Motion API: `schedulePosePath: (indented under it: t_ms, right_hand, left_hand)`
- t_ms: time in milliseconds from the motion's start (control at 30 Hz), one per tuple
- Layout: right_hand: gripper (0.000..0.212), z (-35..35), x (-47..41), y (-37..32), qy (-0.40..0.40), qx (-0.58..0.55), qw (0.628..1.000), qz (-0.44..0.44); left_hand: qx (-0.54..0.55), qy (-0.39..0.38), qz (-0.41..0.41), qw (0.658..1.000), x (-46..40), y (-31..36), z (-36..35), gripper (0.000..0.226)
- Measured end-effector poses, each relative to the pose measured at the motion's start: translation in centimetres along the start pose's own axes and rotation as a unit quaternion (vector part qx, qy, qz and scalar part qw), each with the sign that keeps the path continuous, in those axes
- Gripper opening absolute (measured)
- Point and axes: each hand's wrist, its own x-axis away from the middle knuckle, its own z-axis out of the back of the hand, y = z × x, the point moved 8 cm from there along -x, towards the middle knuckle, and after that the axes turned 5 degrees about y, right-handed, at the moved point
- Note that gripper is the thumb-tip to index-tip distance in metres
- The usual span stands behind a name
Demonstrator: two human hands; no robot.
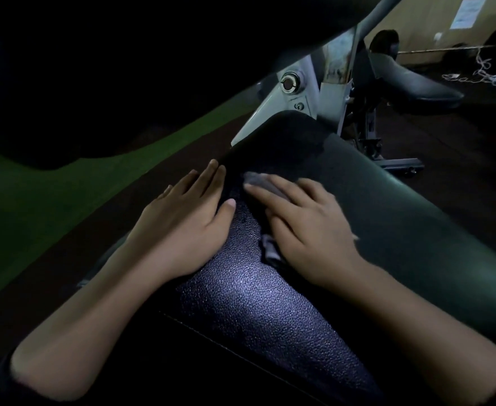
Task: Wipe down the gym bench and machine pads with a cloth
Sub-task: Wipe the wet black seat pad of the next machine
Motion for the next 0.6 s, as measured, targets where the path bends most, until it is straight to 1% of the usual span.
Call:
schedulePosePath:
  t_ms: [67, 167, 233, 300, 367, 433, 533, 600]
  right_hand:
    - [0.053, -0.8, -2.7, -0.6, -0.015, -0.014, 0.999, 0.024]
    - [0.055, -2.4, -6.2, 2.4, -0.037, -0.015, 0.999, -0.001]
    - [0.057, -2.1, -6.1, 4.9, -0.013, -0.015, 0.999, -0.047]
    - [0.059, -0.7, -4.4, 6.7, 0.026, -0.012, 0.996, -0.08]
    - [0.054, 0.8, -2.3, 7.5, 0.052, -0.023, 0.995, -0.077]
    - [0.046, 1.4, -1.7, 8.1, 0.056, -0.052, 0.995, -0.069]
    - [0.042, 1.6, -3.6, 8.7, 0.085, -0.062, 0.993, -0.062]
    - [0.041, 1.3, -5.9, 9.2, 0.1, -0.058, 0.991, -0.061]
  left_hand:
    - [-0.002, -0.002, -0.002, 1.0, 0.1, 0.0, 0.0, 0.07]
    - [-0.013, -0.016, -0.002, 1.0, 0.2, 0.2, 0.0, 0.069]
    - [-0.026, -0.028, -0.006, 0.999, 0.2, 0.2, 0.0, 0.078]
    - [-0.025, -0.047, -0.006, 0.999, 0.0, 0.2, -0.1, 0.081]
    - [-0.03, -0.069, -0.009, 0.997, -0.5, 0.3, 0.1, 0.079]
    - [-0.046, -0.081, -0.017, 0.995, -2.0, 0.7, 0.2, 0.078]
    - [-0.054, -0.089, -0.043, 0.994, -5.7, 2.0, -0.2, 0.076]
    - [-0.029, -0.079, -0.059, 0.995, -8.2, 2.7, -0.5, 0.079]
